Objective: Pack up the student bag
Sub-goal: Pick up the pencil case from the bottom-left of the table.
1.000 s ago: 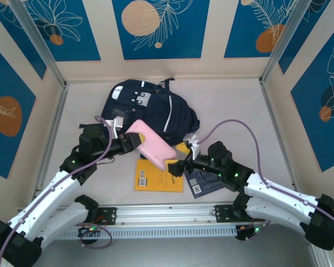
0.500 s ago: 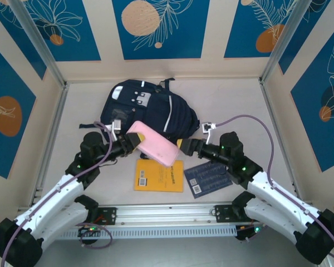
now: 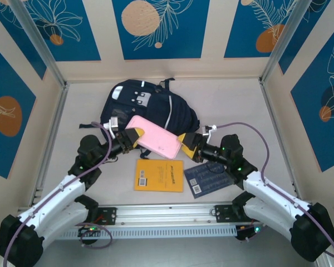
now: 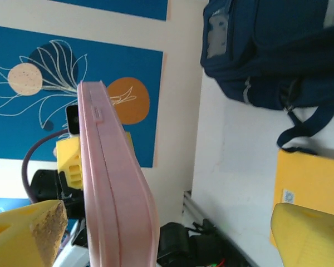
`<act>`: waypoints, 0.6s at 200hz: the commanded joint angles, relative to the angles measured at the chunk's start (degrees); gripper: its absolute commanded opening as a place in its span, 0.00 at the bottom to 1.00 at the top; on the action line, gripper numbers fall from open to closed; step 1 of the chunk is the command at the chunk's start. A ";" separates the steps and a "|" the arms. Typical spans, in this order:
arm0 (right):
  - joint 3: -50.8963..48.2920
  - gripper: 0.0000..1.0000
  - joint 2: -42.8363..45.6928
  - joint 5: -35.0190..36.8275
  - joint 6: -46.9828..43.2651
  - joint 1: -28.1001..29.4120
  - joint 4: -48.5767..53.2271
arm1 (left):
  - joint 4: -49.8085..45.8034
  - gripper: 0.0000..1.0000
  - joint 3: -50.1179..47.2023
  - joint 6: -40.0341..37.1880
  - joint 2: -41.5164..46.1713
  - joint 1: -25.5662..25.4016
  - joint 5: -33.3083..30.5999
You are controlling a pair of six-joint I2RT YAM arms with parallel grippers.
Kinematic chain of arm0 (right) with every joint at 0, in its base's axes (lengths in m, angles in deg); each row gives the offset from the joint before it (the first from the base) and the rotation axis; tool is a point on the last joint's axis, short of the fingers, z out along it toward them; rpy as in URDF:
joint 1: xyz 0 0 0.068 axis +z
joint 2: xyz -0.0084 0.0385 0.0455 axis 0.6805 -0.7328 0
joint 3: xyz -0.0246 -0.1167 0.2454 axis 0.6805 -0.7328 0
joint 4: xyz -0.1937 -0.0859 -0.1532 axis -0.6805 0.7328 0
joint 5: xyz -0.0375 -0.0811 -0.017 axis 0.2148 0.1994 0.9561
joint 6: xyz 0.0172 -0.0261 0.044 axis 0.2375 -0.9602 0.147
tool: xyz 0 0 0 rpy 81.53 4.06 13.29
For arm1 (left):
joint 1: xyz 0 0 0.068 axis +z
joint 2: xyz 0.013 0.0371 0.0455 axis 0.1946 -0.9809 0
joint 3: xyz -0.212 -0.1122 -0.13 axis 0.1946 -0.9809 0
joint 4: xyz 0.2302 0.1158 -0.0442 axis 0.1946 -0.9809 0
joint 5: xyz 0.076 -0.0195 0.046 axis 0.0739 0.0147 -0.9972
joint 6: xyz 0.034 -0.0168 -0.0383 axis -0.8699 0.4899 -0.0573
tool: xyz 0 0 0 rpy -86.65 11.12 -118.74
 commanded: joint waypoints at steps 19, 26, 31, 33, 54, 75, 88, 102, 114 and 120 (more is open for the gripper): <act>-2.07 0.93 -1.37 -0.63 5.15 3.02 -15.61 | 6.14 0.23 -0.42 1.80 0.00 0.50 0.38; -2.00 0.92 -1.88 -0.40 5.08 3.63 -16.62 | 6.15 0.23 -0.41 1.82 -0.37 0.53 0.32; -1.84 0.91 -2.18 -0.18 5.05 3.98 -17.06 | 6.29 0.23 -0.48 1.96 -0.43 0.50 0.33; -1.65 0.91 -2.33 -0.14 4.97 4.19 -17.24 | 6.35 0.23 -0.49 1.95 -0.48 0.49 0.32; -0.45 0.85 -3.74 0.76 4.55 6.24 -18.73 | 7.23 0.23 -0.66 2.49 -1.05 0.48 0.34; 0.53 0.80 -5.10 1.71 4.38 7.97 -20.27 | 7.83 0.22 -0.67 2.86 -1.32 0.53 0.36; 0.77 0.79 -5.57 2.61 4.43 8.63 -21.05 | 7.78 0.22 -0.82 2.92 -1.32 0.48 0.38; 0.74 0.76 -5.90 3.74 4.42 9.19 -22.09 | 7.76 0.22 -1.01 2.85 -1.32 0.45 0.45; 0.80 0.72 -6.09 4.51 4.45 9.73 -22.23 | 7.44 0.22 -1.19 2.53 -1.26 0.48 0.60; 0.90 0.69 -6.17 4.72 4.44 9.95 -22.21 | 7.08 0.22 -1.30 2.13 -1.08 0.50 0.67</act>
